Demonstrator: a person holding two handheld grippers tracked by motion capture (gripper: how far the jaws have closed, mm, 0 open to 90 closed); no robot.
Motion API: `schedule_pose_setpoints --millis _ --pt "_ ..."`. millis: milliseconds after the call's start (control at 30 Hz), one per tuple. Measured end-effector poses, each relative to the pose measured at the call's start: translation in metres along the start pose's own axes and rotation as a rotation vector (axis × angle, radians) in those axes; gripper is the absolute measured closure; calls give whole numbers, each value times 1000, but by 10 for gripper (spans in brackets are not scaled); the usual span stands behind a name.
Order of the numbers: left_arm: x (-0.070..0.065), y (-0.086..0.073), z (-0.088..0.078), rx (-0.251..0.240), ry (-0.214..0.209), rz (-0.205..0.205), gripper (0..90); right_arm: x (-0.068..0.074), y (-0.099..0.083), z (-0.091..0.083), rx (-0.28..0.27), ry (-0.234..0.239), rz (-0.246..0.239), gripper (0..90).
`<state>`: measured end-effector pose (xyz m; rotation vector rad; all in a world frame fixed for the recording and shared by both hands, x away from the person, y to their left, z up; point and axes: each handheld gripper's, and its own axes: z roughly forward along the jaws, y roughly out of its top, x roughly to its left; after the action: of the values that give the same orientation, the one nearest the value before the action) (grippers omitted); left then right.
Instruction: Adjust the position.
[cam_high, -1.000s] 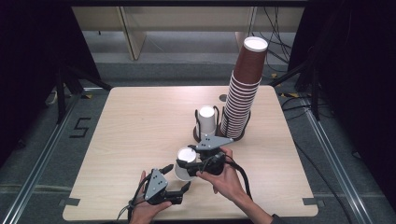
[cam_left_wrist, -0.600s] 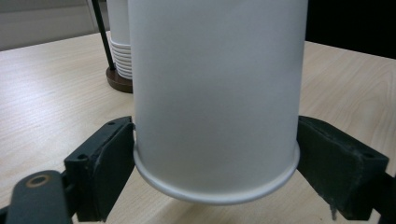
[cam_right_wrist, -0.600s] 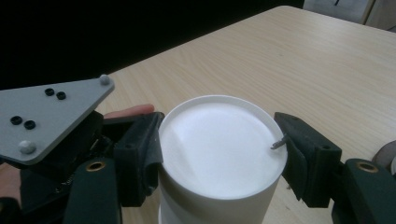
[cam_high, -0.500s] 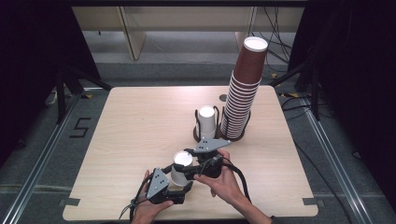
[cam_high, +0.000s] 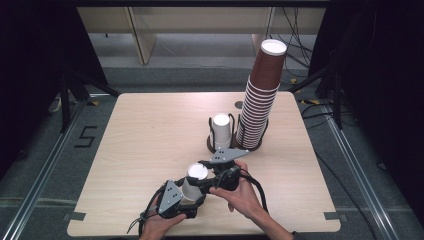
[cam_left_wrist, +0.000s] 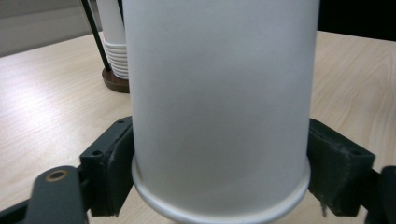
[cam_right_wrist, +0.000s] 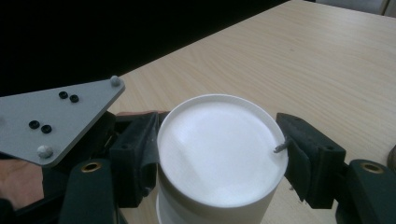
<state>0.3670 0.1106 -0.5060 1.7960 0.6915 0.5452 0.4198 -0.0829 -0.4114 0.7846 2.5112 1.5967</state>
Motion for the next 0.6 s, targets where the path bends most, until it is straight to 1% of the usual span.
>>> schedule_pose_setpoints --millis 33,67,100,133,167,200,233,267,300,333,367,400,433,467,500,533,567,600 --pt "1 1 -1 10 -6 29 207 0 1 -2 15 -7 -10 293" --pt "1 1 -1 2 -17 41 214 -3 2 -5 24 14 -13 217" --pt "1 2 -3 22 -24 52 214 -3 2 -5 24 14 -13 217" --pt "1 3 -3 23 -46 68 215 -3 2 -8 35 9 -12 212" --pt "1 4 -3 21 -51 81 218 -5 3 -11 46 28 -13 201" --pt "1 4 -4 35 -52 103 220 -6 4 -15 46 36 -15 200" --pt "1 4 -4 39 -59 122 222 -7 5 -18 61 33 -21 197" --pt "0 5 -5 56 -65 147 225 -9 5 -23 93 62 -21 191" --pt "0 5 -6 62 -70 163 226 -8 5 -25 101 67 -12 192" --pt "0 6 -7 72 -75 173 226 -9 5 -27 116 69 -19 190" --pt "0 6 -7 72 -75 173 227 -9 5 -27 116 69 -19 190" --pt "0 7 -8 82 -87 189 228 -11 4 -28 125 74 -57 190" --pt "0 7 -8 82 -87 189 228 -11 4 -28 125 74 -57 190" --pt "0 7 -8 92 -103 210 228 -11 3 -29 144 90 -46 190" --pt "0 8 -8 98 -111 230 228 -11 0 -28 174 118 -56 188" --pt "0 8 -8 105 -116 234 228 -11 0 -28 174 118 -56 188" --pt "1 8 -9 123 -126 260 228 -11 -1 -27 190 126 -58 188" --pt "1 8 -9 126 -130 268 229 -10 -2 -26 199 135 -51 188"
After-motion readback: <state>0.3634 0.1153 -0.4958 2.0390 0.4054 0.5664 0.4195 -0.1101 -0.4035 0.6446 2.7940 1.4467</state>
